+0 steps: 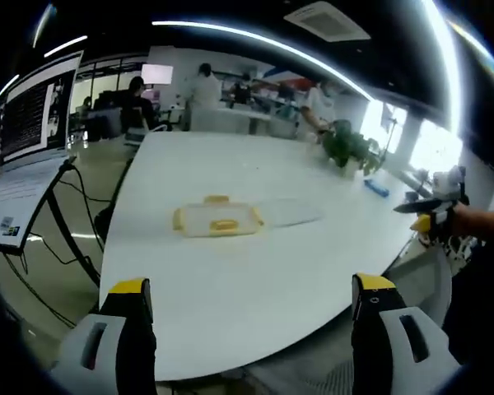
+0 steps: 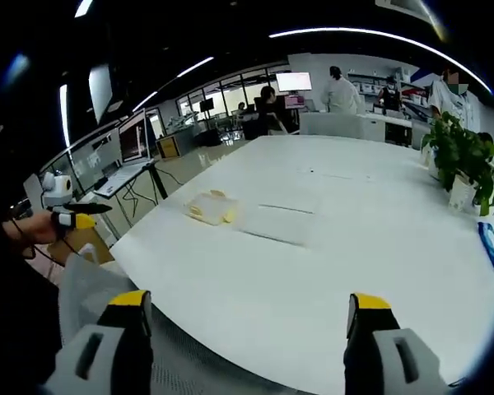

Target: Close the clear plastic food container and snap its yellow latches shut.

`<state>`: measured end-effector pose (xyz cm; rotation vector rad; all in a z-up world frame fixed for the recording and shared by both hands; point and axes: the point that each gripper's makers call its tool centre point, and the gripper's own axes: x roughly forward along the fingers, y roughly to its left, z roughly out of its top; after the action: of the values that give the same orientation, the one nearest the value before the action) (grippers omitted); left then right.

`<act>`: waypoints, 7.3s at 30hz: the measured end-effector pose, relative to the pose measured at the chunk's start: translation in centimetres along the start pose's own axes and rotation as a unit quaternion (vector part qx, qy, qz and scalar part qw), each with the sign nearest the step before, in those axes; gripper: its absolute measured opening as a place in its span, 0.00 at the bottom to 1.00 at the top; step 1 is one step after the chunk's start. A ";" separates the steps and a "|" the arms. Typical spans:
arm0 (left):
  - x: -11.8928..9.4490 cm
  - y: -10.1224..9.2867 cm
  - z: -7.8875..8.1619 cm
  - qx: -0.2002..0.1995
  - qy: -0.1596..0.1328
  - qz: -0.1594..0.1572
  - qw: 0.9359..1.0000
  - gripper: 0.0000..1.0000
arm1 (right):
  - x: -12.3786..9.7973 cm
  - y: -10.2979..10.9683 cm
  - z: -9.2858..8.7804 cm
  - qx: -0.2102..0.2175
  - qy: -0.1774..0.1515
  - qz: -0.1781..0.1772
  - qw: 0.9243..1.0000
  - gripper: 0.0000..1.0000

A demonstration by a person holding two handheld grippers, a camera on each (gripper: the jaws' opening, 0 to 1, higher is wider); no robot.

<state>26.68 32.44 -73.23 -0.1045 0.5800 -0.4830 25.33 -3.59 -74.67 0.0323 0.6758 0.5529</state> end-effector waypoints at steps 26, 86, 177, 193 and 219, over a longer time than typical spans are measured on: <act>0.5 2.4 -1.1 0.018 0.023 -0.017 0.999 0.99 | 2.2 1.0 0.2 -0.012 0.014 -0.009 1.000 1.00; -0.1 6.3 -2.1 0.041 0.035 -0.033 0.998 0.99 | 5.4 2.7 0.1 -0.010 0.030 -0.034 0.999 1.00; 11.9 12.1 1.8 0.212 0.142 -0.072 0.964 0.99 | 20.2 4.1 9.5 -0.295 0.090 0.128 0.943 0.90; 14.4 13.9 2.9 0.267 0.178 -0.086 0.943 0.99 | 22.3 4.0 10.5 -0.341 0.110 0.136 0.924 0.87; 18.6 14.2 1.7 0.402 0.233 -0.189 0.865 0.94 | 26.3 4.5 10.1 -0.385 0.167 0.180 0.890 0.73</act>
<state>46.97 36.26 -84.44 0.7330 0.7911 -1.1205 46.19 14.77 -81.24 -0.7131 0.7465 1.1755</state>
